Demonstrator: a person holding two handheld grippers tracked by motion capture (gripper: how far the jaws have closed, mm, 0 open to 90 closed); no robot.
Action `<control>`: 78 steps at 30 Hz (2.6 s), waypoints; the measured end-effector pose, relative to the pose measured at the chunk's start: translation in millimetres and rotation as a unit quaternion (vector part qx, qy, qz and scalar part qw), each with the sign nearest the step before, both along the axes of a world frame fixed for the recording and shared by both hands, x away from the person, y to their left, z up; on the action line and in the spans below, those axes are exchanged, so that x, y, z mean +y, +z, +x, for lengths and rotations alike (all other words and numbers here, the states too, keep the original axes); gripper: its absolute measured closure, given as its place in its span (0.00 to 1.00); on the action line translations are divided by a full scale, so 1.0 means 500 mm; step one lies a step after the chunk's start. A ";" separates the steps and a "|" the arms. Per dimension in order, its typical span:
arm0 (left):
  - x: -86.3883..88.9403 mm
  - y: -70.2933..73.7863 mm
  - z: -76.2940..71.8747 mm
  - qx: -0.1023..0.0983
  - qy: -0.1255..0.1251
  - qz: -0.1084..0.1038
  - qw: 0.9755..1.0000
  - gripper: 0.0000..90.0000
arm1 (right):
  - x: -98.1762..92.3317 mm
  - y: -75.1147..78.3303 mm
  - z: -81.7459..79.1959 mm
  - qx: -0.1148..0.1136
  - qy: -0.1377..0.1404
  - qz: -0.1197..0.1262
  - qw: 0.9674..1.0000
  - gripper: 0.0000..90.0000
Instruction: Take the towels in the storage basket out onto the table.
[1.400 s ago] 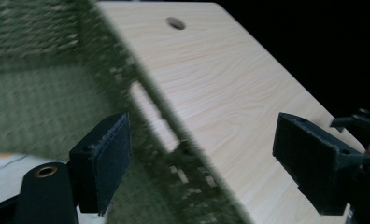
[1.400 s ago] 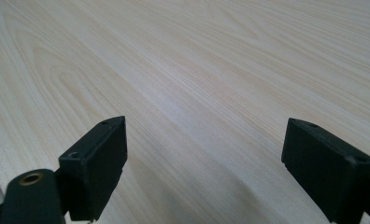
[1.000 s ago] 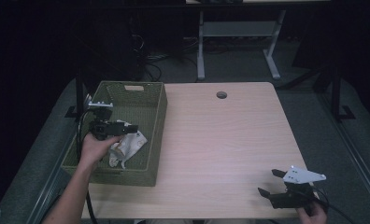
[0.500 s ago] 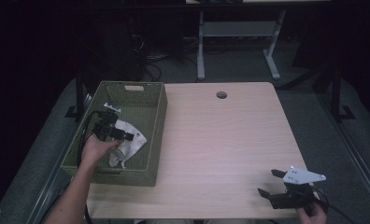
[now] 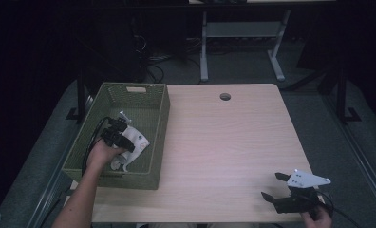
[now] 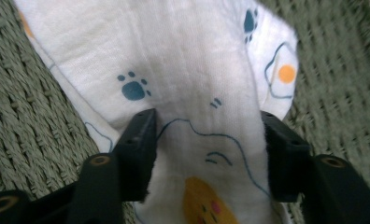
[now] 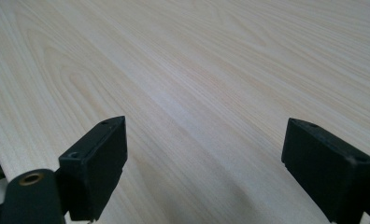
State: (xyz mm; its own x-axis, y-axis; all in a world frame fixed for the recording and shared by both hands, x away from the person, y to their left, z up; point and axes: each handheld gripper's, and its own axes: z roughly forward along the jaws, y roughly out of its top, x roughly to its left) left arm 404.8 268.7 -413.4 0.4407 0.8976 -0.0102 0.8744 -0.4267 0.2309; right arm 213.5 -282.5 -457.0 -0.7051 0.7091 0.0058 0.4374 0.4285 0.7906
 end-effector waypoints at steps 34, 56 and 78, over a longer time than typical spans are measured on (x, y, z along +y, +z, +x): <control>0.022 0.027 -0.006 -0.010 0.025 -0.050 0.998 0.86 | 0.002 0.000 0.000 -0.004 0.001 0.001 1.000 0.16; 0.072 0.105 -0.089 -0.131 0.039 -0.297 0.945 0.86 | -0.006 0.004 -0.004 -0.014 -0.016 0.011 1.000 0.16; 0.083 0.127 -0.107 -0.154 0.073 -0.430 0.886 0.86 | -0.012 0.006 -0.007 -0.019 -0.022 0.015 0.999 0.16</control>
State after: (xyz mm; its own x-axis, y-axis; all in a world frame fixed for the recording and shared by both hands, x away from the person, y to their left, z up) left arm 351.3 310.5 -350.1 0.4221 0.6634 -0.6178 0.7444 0.1353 0.6538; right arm 209.8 -288.6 -453.8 -0.6740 0.7387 0.0021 0.4246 0.3850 0.8194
